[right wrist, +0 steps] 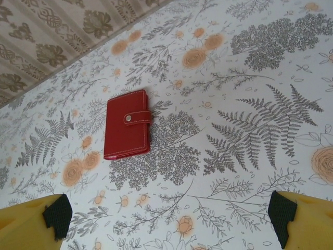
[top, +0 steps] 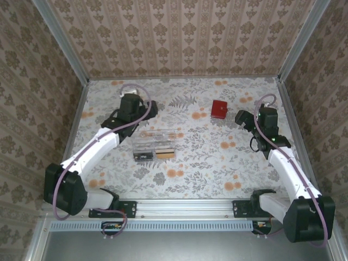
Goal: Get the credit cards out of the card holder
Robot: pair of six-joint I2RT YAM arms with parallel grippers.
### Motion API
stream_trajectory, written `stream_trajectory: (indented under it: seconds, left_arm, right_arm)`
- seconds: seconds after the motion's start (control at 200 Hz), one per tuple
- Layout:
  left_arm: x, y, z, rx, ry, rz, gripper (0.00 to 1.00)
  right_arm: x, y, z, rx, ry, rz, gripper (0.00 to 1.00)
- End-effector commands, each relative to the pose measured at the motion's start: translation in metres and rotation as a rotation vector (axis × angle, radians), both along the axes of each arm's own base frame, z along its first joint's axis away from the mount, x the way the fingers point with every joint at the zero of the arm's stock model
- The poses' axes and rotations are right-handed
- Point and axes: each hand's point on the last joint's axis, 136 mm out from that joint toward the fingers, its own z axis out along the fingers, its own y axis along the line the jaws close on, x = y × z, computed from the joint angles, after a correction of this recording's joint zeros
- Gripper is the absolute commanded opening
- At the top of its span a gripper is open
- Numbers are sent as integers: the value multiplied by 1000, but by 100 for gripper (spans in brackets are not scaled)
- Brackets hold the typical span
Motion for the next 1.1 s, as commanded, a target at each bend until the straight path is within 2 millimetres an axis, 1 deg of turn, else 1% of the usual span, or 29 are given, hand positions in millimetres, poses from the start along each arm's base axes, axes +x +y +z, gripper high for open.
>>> stream_trajectory:
  seconds: [0.0, 0.12, 0.255, 0.28, 0.295, 0.305, 0.34, 0.48, 0.57, 0.64, 0.71, 0.83, 0.925, 1.035, 1.09]
  left_arm:
    - [-9, -13, -1, 75, -23, -60, 100]
    - [-17, -23, -21, 144, 66, -101, 100]
    - [-26, -33, -29, 207, 47, -125, 100]
    - [-27, -36, -29, 209, 44, -135, 100]
    - [-27, -37, -30, 210, 44, -140, 100]
    - [-27, -37, -30, 210, 45, -143, 100]
    - [-28, -39, -29, 209, 47, -153, 100]
    - [-30, -42, -20, 205, 46, -182, 100]
    - [-35, -46, -16, 179, 54, -210, 100]
    - [-39, -50, -16, 158, 65, -234, 100]
    - [-42, -48, -17, 150, 77, -227, 100]
    - [-45, -46, -17, 144, 80, -232, 100]
    - [-46, -44, -18, 120, 97, -235, 100]
    - [-48, -41, -18, 96, 116, -231, 100]
    - [-50, -39, -16, 94, 113, -231, 100]
  right_arm:
    - [6, 4, 3, 31, 72, -10, 100]
    - [20, 4, -1, 4, 125, -23, 100]
    - [42, 9, -7, 3, 189, 6, 100]
    - [46, 9, -8, 1, 198, 6, 100]
    - [49, 10, -5, 1, 193, 7, 100]
    - [52, 10, -11, 0, 212, 7, 100]
    - [59, 9, -15, -1, 225, 6, 100]
    - [88, 7, -22, -16, 241, -9, 100]
    - [108, 4, -35, -44, 290, -16, 100]
    - [122, -1, -48, -70, 330, -35, 100]
    - [138, -2, -59, -78, 357, -37, 100]
    - [164, 7, -74, -49, 366, -15, 100]
    - [183, 18, -87, -33, 385, 9, 100]
    - [200, 35, -104, -24, 411, 46, 91]
    - [210, 44, -107, -33, 404, 58, 87]
